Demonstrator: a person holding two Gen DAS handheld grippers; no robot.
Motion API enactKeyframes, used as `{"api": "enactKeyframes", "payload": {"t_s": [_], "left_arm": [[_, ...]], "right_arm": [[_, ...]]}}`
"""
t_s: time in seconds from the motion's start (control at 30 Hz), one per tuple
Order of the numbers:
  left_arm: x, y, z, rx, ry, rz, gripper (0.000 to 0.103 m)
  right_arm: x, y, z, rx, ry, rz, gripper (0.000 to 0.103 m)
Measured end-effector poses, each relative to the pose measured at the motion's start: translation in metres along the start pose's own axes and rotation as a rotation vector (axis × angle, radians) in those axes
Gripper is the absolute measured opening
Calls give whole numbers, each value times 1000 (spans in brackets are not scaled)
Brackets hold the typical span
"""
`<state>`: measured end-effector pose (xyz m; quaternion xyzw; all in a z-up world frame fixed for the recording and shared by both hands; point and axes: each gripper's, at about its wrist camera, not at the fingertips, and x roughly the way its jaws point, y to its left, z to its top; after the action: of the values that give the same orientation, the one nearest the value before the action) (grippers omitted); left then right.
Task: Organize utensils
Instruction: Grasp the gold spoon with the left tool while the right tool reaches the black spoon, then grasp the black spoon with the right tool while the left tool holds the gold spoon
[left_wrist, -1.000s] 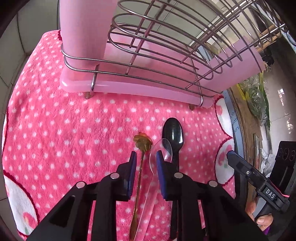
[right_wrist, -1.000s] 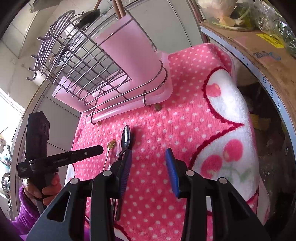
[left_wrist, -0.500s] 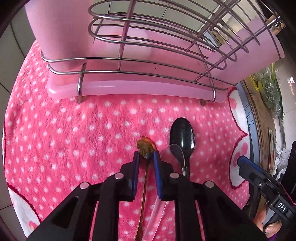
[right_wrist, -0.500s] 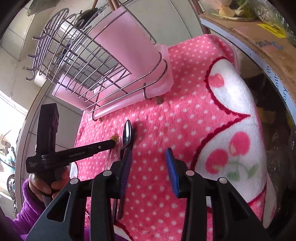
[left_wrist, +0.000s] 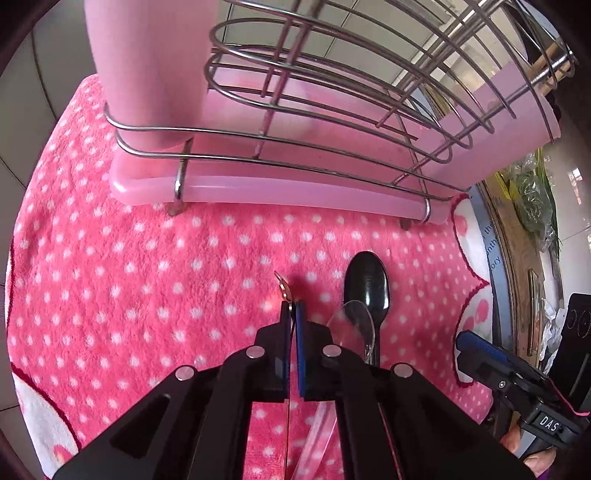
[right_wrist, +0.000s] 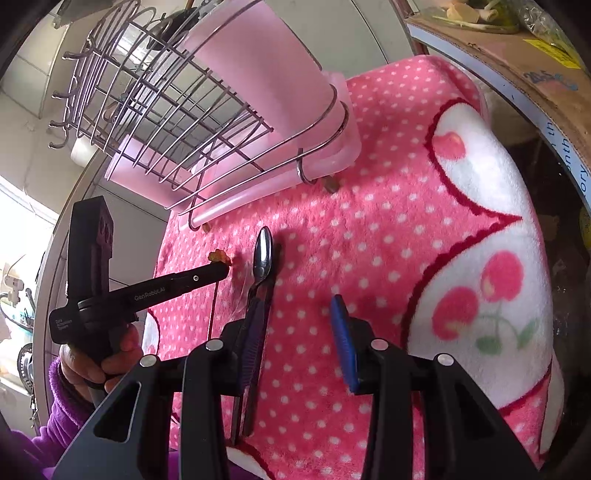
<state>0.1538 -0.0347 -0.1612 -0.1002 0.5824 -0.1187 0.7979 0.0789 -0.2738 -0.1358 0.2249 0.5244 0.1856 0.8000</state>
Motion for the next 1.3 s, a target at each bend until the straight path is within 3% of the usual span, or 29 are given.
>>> {"api": "enactKeyframes", "payload": {"t_s": [0.2,0.37,0.63,0.9,1.17,1.3], "left_arm": [[-20,26,-5,-49,-49,27,2],[-35,40,-10,-53,-93,78,2],[-37,63,-20,-83,-81,85,2],[-32,67,-21,-87,-72,72,2],[-30,68,-20,-92,-76,59,2],[-34,72,-22,-94,-82,57,2]], "right_arm": [[12,10,10,-5,13,40,38],[28,28,26,-53,17,20,38],[62,38,46,-48,66,-5,37],[89,42,45,-57,105,-63,3],[58,31,47,-35,23,-76,2],[39,26,47,-66,-27,-163,2]]}}
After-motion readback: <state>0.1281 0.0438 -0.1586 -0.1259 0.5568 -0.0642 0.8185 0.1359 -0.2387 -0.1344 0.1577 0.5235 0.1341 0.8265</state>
